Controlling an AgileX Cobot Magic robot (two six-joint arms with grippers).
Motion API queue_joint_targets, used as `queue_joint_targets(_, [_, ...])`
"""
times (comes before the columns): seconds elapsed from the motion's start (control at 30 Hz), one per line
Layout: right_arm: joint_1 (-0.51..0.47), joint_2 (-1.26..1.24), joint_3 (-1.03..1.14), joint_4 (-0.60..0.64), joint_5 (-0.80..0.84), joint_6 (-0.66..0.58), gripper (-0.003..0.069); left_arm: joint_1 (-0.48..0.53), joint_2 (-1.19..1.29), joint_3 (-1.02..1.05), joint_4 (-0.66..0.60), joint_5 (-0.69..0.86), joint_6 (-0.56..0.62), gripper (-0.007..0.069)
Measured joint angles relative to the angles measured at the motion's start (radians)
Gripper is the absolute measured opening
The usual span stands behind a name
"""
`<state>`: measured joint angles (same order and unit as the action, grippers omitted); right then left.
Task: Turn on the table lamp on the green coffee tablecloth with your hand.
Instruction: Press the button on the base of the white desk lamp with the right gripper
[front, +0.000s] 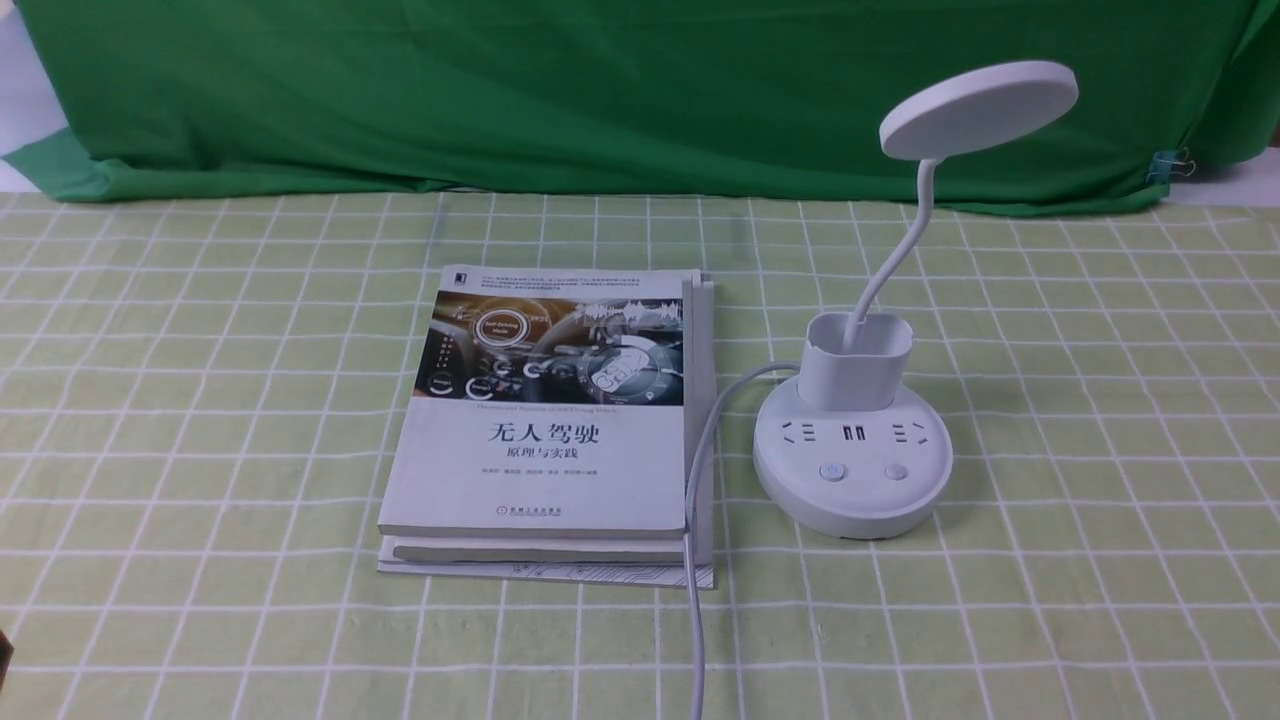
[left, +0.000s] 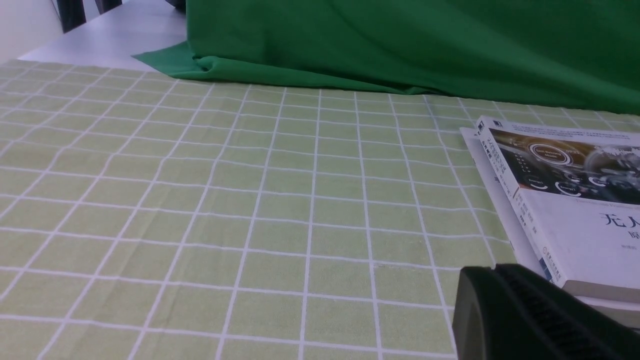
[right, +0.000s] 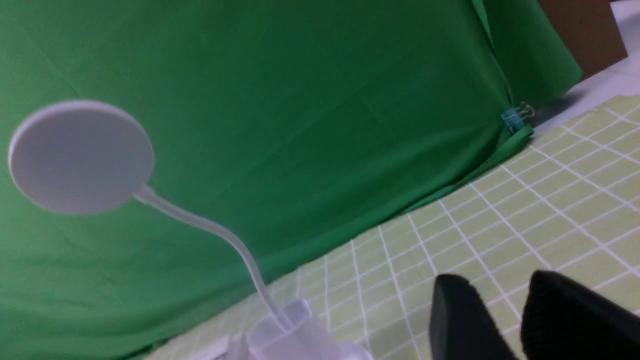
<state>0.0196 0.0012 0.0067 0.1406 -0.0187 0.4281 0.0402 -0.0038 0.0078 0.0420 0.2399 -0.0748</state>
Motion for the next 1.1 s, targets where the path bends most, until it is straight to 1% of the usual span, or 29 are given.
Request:
queue_joint_targets(0.13, [0.000,0.000,0.000,0.000,-0.008,0.018,0.0231,0.000,0.000,0.000,0.000,0.000,0.000,0.0003])
queue_joint_targets(0.17, [0.000,0.000,0.000,0.000,-0.009,0.021,0.0214,0.000,0.000,0.000,0.000,0.000,0.000,0.0003])
queue_joint_targets(0.27, [0.000,0.000,-0.003,0.000,0.029,0.016,0.0127,0.000,0.000,0.000,0.000,0.000,0.000,0.0003])
queue_joint_targets(0.33, [0.000,0.020,-0.046,0.000,0.105,-0.030,0.0062,0.000,0.000,0.000,0.000,0.000,0.000,0.0003])
queue_joint_targets(0.37, [0.000,0.024,-0.053,0.000,0.114,-0.035,0.0062,0.000,0.000,0.000,0.000,0.000,0.000,0.0003])
queue_joint_targets(0.4, [0.003,0.049,-0.095,0.000,0.160,-0.076,0.0041,0.000,0.000,0.000,0.000,0.000,0.000,0.0003])
queue_joint_targets(0.43, [0.009,0.097,-0.168,0.000,0.224,-0.143,0.0031,0.000,0.000,0.000,0.000,0.000,0.000,0.0003])
queue_joint_targets(0.5, [0.027,0.182,-0.276,0.000,0.343,-0.239,0.0031,0.000,0.000,0.000,0.000,0.000,0.000,0.0003])
queue_joint_targets(0.53, [0.042,0.262,-0.363,0.000,0.468,-0.311,0.0031,0.000,0.000,0.000,0.000,0.000,0.000,0.0003])
queue_joint_targets(0.57, [0.045,0.275,-0.375,0.000,0.468,-0.321,0.0031,0.000,0.000,0.000,0.000,0.000,0.000,0.0003])
queue_joint_targets(0.6, [0.059,0.378,-0.469,0.000,0.597,-0.395,0.0031,0.000,0.000,0.000,0.000,0.000,0.000,0.0003])
queue_joint_targets(0.63, [0.065,0.418,-0.502,0.000,0.658,-0.420,0.0031,0.000,0.000,0.000,0.000,0.000,0.000,0.0003])
queue_joint_targets(0.7, [0.073,0.575,-0.600,0.000,0.798,-0.495,0.0031,0.000,0.000,0.000,0.000,0.000,0.000,0.0003])
queue_joint_targets(0.73, [0.074,0.575,-0.607,0.000,0.807,-0.500,0.0031,0.000,0.000,0.000,0.000,0.000,0.000,0.0003])
queue_joint_targets(0.8, [0.074,0.734,-0.682,0.000,0.880,-0.558,0.0031,0.000,0.000,0.000,0.000,0.000,0.000,0.0003])
queue_joint_targets(0.87, [0.074,0.821,-0.712,0.002,0.891,-0.573,0.0031,0.000,0.000,0.000,0.000,0.000,0.000,0.0003])
queue_joint_targets(0.97, [0.074,0.920,-0.741,0.014,0.893,-0.589,0.0031,0.000,0.000,0.000,0.000,0.000,0.000,0.0003])
queue_joint_targets(1.03, [0.076,1.043,-0.773,0.062,0.873,-0.623,0.0031,0.000,0.000,0.000,0.000,0.000,0.000,0.0003])
queue_joint_targets(1.1, [0.095,1.122,-0.798,0.084,0.854,-0.640,0.0031,0.000,0.000,0.000,0.000,0.000,0.000,0.0003])
